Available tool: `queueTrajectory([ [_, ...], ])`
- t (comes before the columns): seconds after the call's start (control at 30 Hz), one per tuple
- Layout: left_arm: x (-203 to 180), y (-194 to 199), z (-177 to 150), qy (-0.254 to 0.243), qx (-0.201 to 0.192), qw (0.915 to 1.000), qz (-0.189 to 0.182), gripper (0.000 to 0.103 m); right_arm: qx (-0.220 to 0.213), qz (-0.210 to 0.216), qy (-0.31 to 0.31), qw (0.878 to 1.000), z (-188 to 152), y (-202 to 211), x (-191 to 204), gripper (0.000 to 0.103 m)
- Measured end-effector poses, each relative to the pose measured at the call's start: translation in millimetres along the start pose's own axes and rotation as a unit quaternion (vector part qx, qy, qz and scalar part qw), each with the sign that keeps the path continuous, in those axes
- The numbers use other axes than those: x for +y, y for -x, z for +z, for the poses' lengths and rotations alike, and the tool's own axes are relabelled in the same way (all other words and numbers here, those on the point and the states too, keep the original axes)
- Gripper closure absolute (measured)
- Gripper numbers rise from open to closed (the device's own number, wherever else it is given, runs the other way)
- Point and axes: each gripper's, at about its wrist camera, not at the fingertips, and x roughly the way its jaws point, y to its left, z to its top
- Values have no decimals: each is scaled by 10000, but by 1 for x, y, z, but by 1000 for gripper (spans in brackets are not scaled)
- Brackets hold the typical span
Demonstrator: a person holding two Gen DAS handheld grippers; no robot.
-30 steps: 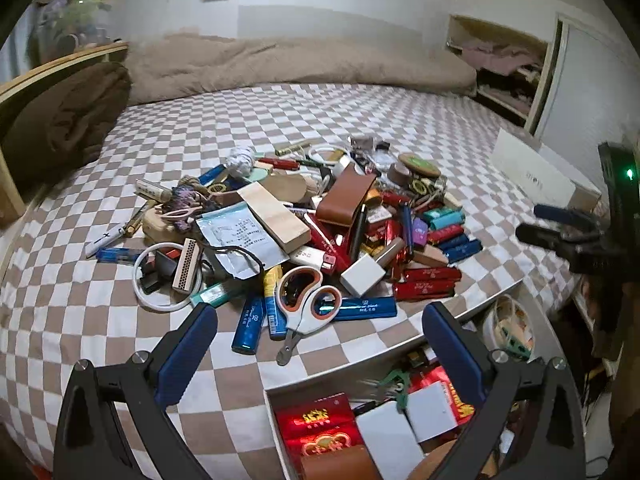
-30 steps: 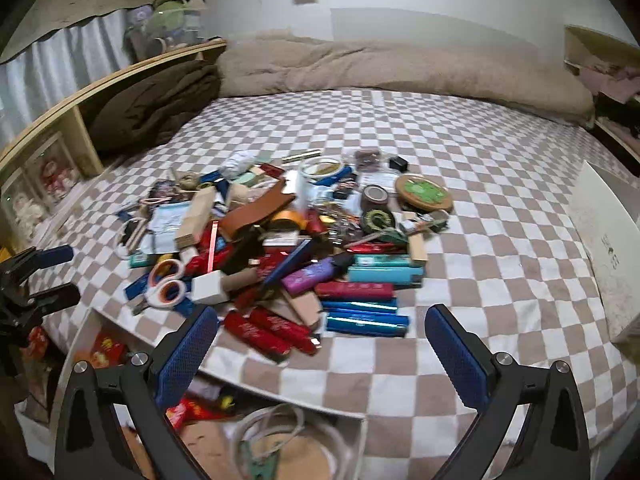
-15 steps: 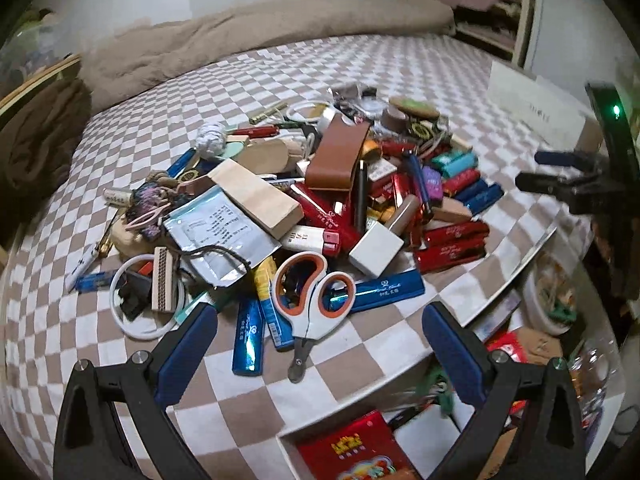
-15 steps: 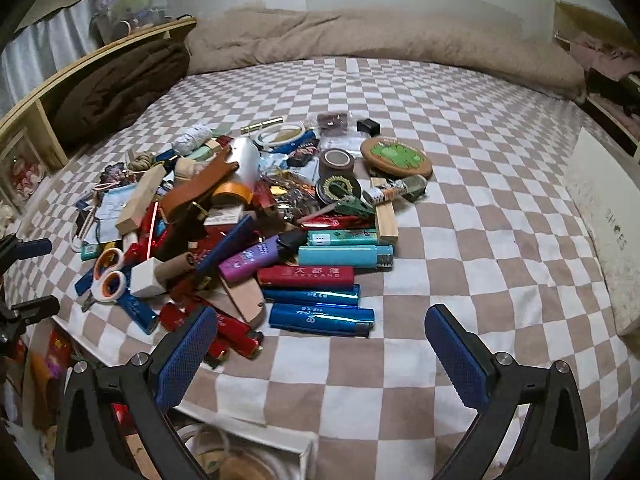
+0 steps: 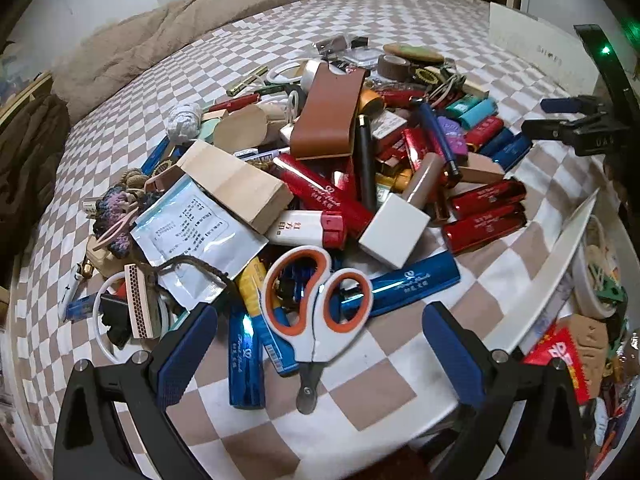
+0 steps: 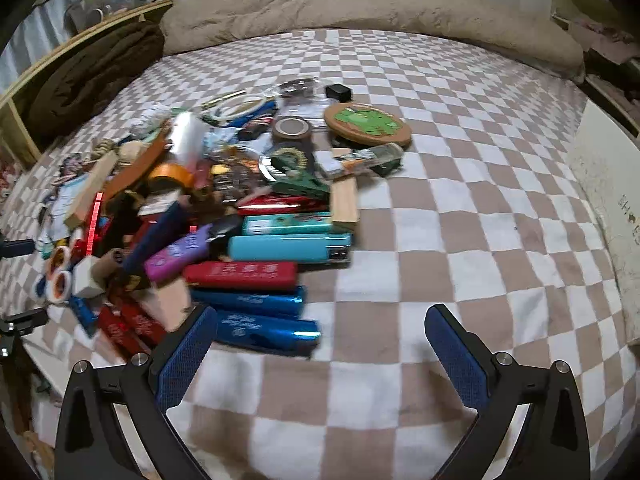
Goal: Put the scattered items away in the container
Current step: 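Move the left tool to the orange-handled scissors while the right tool approaches the red SKYLAND lighter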
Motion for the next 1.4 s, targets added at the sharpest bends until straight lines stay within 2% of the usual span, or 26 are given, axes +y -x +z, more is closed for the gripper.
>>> queueTrajectory([
  [0.17, -1, -6, 2, -83, 45, 10000, 17, 0, 119, 103, 22, 9999, 1, -12, -1, 0],
  [0.3, -2, -9, 4, -119, 63, 9999, -8, 0, 157, 138, 278, 9994, 6, -21, 10, 0],
  [0.5, -1, -12, 7, -169, 142, 9997, -136, 0, 287, 299, 554, 9976, 20, -32, 29, 0],
  [0.73, -2, -17, 9, -163, 271, 9990, -323, 0, 627, 372, 755, 9945, 32, -46, 51, 0],
  [0.9, -3, -23, 13, -157, 490, 9975, -484, 0, 731, 462, 681, 9939, 37, -52, 47, 0],
  [1.07, -2, -29, 16, -172, 669, 9963, -518, 0, 690, 510, 407, 9955, 30, -54, 27, 0],
  [1.4, 4, -35, 17, -68, 817, 9957, -437, 0, 62, 396, 306, 9987, 10, -42, 9, 0],
])
